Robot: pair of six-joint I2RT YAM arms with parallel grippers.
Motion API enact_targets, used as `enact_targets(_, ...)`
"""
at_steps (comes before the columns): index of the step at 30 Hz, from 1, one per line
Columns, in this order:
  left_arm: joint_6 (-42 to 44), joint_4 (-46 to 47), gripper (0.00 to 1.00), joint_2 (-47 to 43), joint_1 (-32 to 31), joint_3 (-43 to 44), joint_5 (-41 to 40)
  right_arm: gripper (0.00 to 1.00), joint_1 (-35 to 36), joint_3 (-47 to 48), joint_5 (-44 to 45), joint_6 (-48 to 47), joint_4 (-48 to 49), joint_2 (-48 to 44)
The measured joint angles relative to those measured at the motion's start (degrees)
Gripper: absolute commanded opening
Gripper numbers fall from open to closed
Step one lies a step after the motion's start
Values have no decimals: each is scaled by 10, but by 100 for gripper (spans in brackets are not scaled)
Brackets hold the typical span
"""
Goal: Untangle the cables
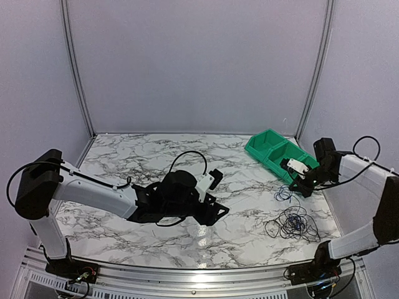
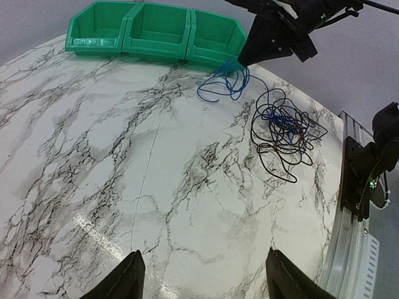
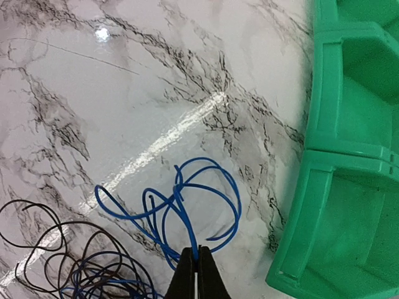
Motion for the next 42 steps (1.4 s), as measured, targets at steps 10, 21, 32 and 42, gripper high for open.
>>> enact_targets(10, 3, 49, 66, 86, -4, 116, 15, 0, 104, 6, -61, -33, -87, -143)
enact_targets(21, -58, 129, 44, 269, -8, 279, 87, 0, 106, -17, -90, -65, -134, -151)
enact_targets(32, -132, 219, 40, 337, -9, 319, 155, 0, 106, -27, -119, -64, -133, -158)
enact_targets(42, -182, 261, 4, 375, -9, 364, 186, 3, 106, -30, -123, -51, -116, -157)
